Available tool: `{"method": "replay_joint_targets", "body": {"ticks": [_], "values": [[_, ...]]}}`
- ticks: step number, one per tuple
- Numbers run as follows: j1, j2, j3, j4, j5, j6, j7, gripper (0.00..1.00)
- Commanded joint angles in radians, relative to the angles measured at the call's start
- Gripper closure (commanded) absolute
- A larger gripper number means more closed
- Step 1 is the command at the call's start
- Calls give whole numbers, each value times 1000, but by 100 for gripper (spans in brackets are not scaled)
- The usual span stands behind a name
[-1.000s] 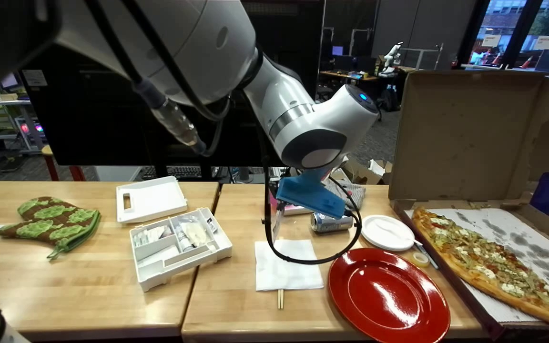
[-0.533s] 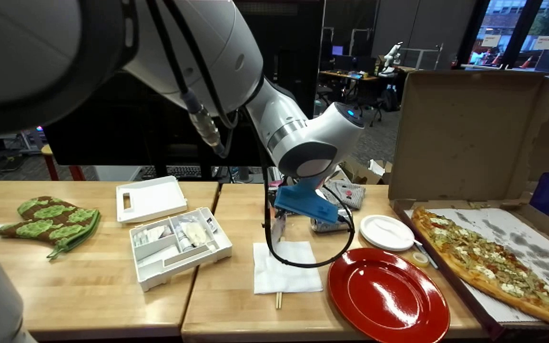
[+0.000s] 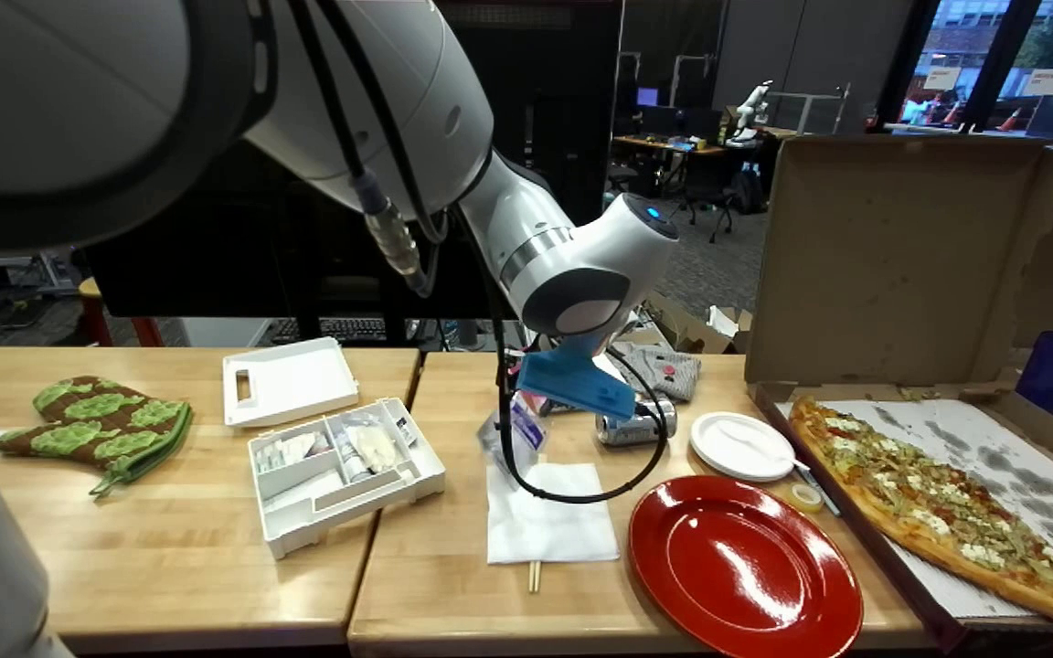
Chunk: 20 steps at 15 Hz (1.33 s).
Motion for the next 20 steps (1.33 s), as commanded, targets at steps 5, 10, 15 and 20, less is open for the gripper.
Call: {"method": "replay_joint_targets", "body": {"ticks": [5, 10, 15, 20], "values": [[21, -149, 81, -120, -50, 78, -12, 0], [92, -249, 138, -230, -147, 57, -30, 0], [175, -330, 198, -333, -306, 66, -21, 0], [237, -373, 240, -394, -423, 98, -8, 0]]}}
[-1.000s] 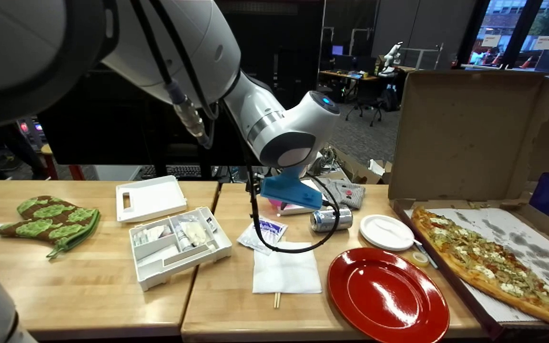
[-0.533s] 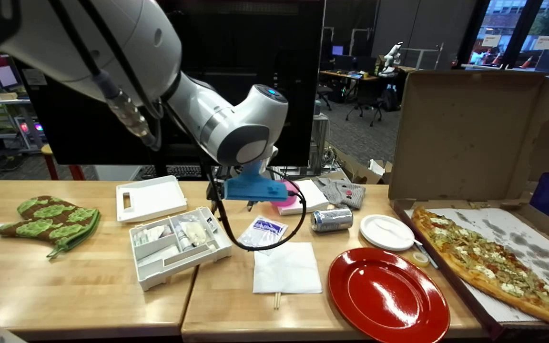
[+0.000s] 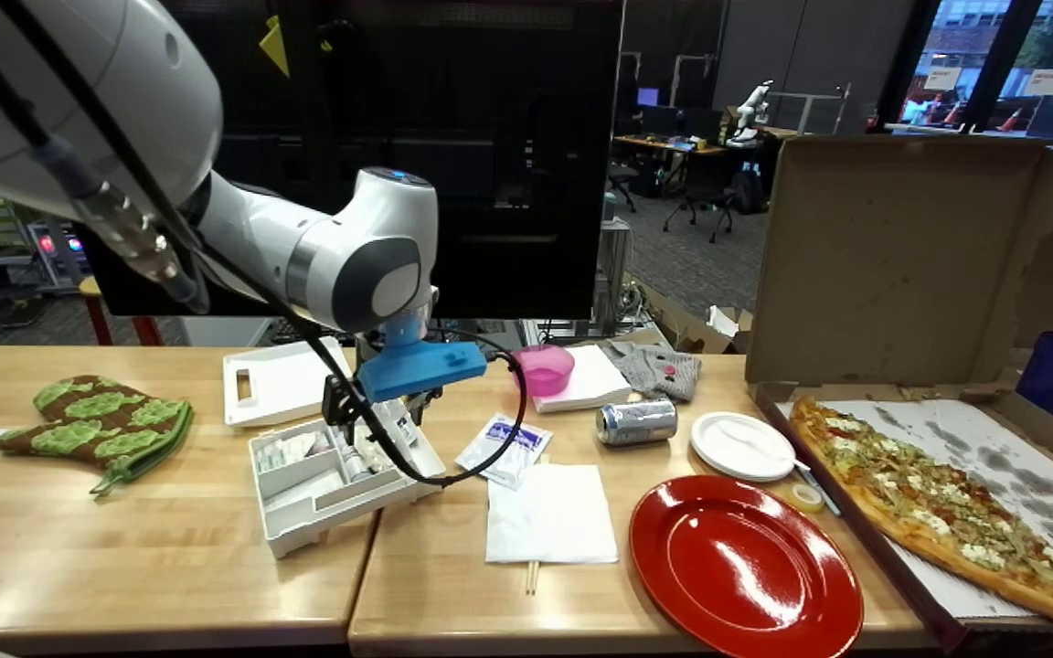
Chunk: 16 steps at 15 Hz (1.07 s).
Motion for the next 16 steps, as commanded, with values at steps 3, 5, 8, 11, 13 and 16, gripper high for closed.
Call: {"method": "replay_joint_targets", "body": {"ticks": [3, 5, 8, 11, 13, 16], "values": [[62, -55, 28, -74, -101, 66, -1, 0], [80, -48, 27, -83, -107, 96, -10, 0], [100, -44, 23, -99, -99, 153, -15, 0], [111, -37, 19, -109, -99, 203, -16, 0], [114, -23, 15, -106, -100, 221, -19, 0], [111, -2, 15, -97, -104, 238, -14, 0]]}}
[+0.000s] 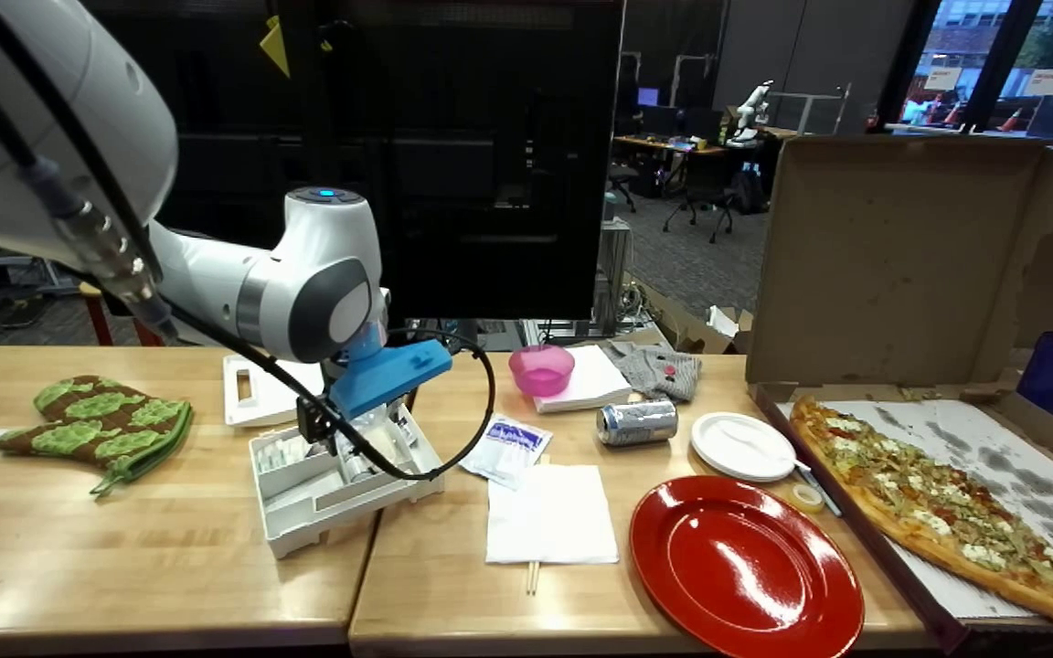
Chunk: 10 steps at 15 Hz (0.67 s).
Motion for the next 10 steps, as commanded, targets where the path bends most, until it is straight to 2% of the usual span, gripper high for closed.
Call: {"method": "replay_joint_targets", "body": {"ticks": [1, 4, 5, 6, 7, 10], "values": [[11, 16, -12, -2, -20, 35, -4, 0], [9, 26, -11, -2, -22, 44, -3, 0], [9, 29, -10, -2, -23, 47, -2, 5], [8, 32, -9, -2, -25, 48, -1, 16], [8, 34, -8, -1, -26, 49, 0, 30], [6, 37, -8, 0, -29, 53, 2, 53]]}}
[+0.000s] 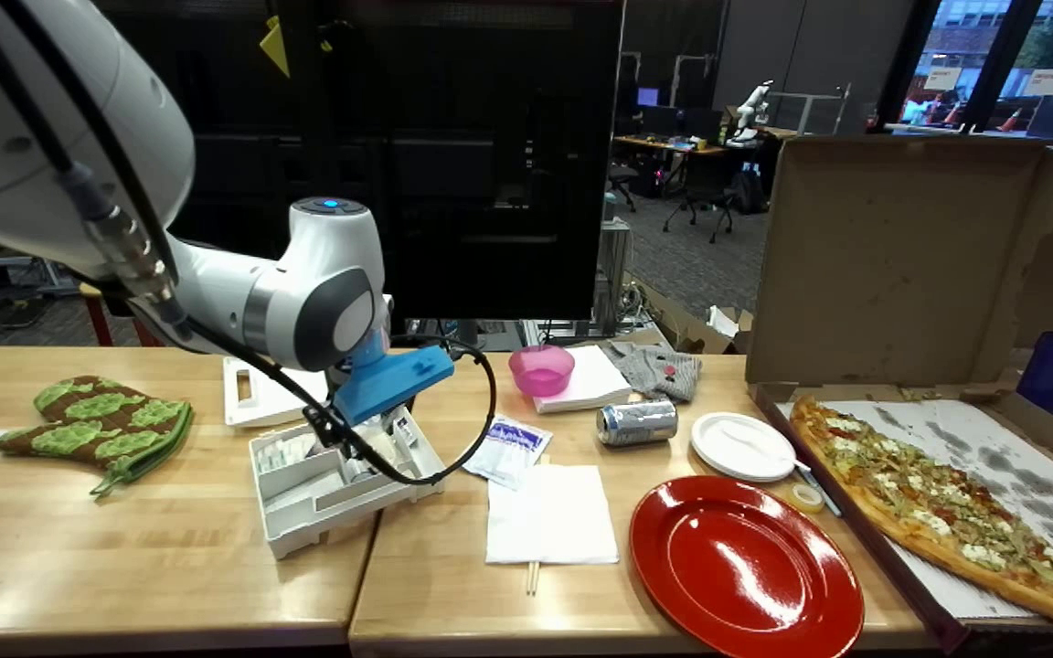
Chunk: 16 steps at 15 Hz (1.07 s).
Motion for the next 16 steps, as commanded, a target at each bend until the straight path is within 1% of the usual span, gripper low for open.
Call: {"method": "replay_joint_targets", "body": {"ticks": [1, 2, 3, 4, 5, 7, 8, 9, 10, 11, 13, 16], "values": [[5, 3, -7, 0, -28, 18, 2, 62], [4, 4, -7, 0, -29, 19, 3, 69], [2, 2, -8, 0, -30, 19, 4, 79], [1, 0, -9, 0, -29, 18, 2, 79], [1, -1, -11, -1, -28, 17, 0, 82], [1, 1, -16, 0, -24, 17, -5, 82], [1, 1, -18, -1, -24, 18, -5, 79], [0, 3, -19, 0, -25, 16, -5, 77], [0, 4, -21, 0, -24, 14, -6, 69], [1, 7, -24, 1, -21, 13, -8, 58], [2, 11, -27, 2, -18, 13, -11, 52], [2, 17, -30, 3, -15, 12, -13, 48]]}}
